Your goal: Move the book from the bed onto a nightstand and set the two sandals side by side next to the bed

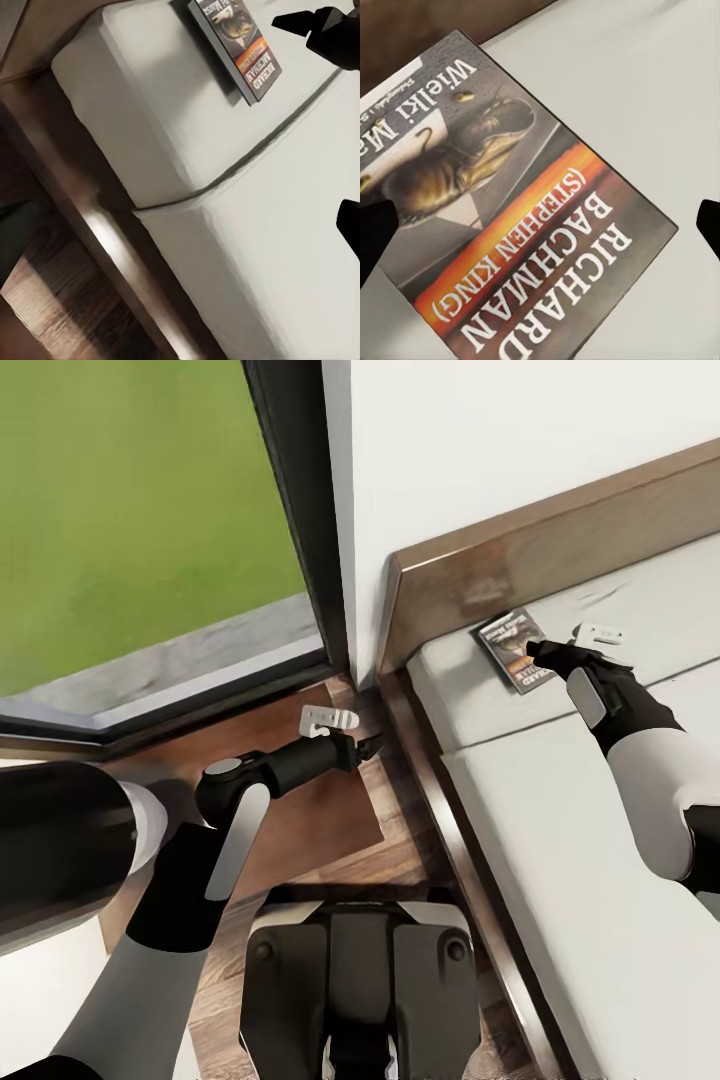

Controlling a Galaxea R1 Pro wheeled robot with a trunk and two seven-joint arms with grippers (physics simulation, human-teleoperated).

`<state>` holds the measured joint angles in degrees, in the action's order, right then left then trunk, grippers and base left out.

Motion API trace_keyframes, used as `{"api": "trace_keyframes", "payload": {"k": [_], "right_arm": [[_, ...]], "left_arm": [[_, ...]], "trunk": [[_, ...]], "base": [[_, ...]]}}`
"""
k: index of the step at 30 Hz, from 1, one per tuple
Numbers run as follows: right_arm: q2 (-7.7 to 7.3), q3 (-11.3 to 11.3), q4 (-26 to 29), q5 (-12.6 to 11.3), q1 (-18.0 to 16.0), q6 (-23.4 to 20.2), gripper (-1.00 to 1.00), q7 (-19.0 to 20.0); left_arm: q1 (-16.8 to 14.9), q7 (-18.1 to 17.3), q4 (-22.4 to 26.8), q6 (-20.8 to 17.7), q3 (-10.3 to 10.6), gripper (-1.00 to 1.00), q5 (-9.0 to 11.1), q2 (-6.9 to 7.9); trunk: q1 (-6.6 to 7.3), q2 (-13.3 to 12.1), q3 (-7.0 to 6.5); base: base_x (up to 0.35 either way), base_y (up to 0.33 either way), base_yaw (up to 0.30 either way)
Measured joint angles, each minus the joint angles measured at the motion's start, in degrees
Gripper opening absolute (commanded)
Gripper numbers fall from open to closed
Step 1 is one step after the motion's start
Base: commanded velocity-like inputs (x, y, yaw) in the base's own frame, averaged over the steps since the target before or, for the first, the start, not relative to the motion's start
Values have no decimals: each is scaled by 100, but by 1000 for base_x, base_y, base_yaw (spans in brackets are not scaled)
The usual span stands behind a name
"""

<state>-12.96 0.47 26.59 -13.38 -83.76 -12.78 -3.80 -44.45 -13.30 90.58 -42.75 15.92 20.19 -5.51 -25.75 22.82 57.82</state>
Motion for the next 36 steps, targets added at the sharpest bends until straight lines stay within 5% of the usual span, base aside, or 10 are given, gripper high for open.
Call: {"api": "trace_keyframes", "payload": {"k": [36], "right_arm": [[0,8,1,9,0,0,100,0]], "left_arm": [[0,0,0,0,-4,100,-1,9]], "trunk": [[0,0,329]], "base": [[0,0,0]]}}
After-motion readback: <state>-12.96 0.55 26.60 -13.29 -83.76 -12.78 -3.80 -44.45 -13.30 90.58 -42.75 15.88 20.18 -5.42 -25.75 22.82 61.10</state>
